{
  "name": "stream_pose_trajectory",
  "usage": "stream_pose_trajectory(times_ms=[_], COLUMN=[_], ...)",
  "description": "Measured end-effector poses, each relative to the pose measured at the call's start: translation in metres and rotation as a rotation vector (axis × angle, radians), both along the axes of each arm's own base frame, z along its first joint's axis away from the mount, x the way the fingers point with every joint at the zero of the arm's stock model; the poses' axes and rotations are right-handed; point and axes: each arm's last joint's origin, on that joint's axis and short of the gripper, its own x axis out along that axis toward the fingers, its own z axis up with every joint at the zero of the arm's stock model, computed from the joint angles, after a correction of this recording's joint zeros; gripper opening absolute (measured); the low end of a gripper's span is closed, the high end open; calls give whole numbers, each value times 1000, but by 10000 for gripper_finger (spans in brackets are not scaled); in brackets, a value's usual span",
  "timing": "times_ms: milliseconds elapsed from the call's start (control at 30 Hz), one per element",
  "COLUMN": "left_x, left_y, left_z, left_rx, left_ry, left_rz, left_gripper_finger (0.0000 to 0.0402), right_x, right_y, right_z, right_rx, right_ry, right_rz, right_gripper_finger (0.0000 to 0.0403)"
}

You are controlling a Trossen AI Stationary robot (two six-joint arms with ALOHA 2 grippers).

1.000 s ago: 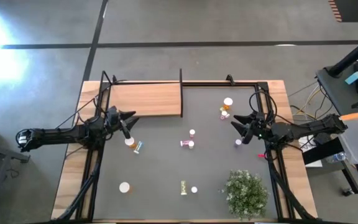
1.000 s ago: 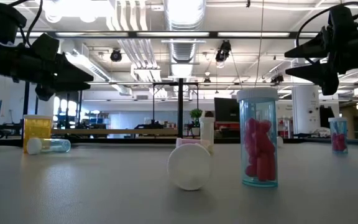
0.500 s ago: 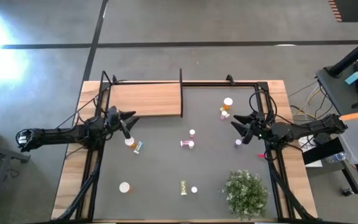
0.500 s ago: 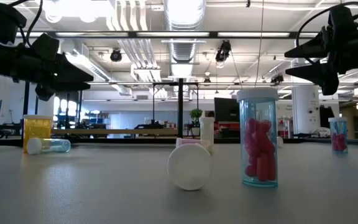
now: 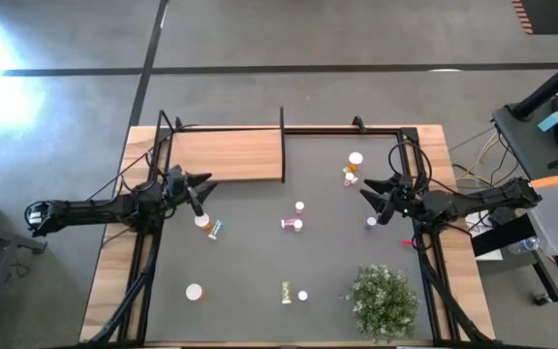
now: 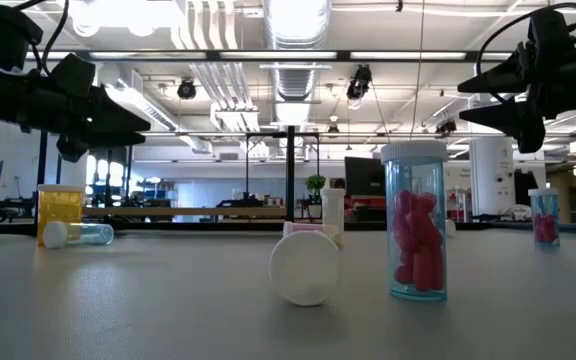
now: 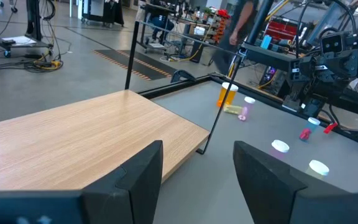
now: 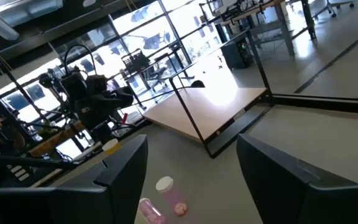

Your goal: Pick and place medicine bottles onto shelf by color

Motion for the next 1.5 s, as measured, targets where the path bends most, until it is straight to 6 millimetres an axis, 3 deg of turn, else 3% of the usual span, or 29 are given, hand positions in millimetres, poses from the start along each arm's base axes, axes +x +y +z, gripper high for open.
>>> stream_pose_trajectory(times_ms=[500, 800, 1033, 1333, 1500], left_x=[0, -2, -2, 12, 31], left_y=[1, 5, 7, 12, 16], left_z=[2, 19, 32, 53, 63], left_rx=[43, 100, 102, 54, 36], left_ry=[5, -142, -138, -122, -65], left_rz=[37, 193, 295, 435, 504], left_gripper_finger=[180, 180, 180, 180, 180], right_x=[0, 0, 0, 0, 0], right_y=[0, 0, 0, 0, 0], right_z=[0, 0, 0, 0, 0], right_rx=[0, 0, 0, 0, 0], right_ry=[0, 0, 0, 0, 0], right_rz=[0, 0, 0, 0, 0], right_gripper_finger=[237, 237, 237, 237, 237])
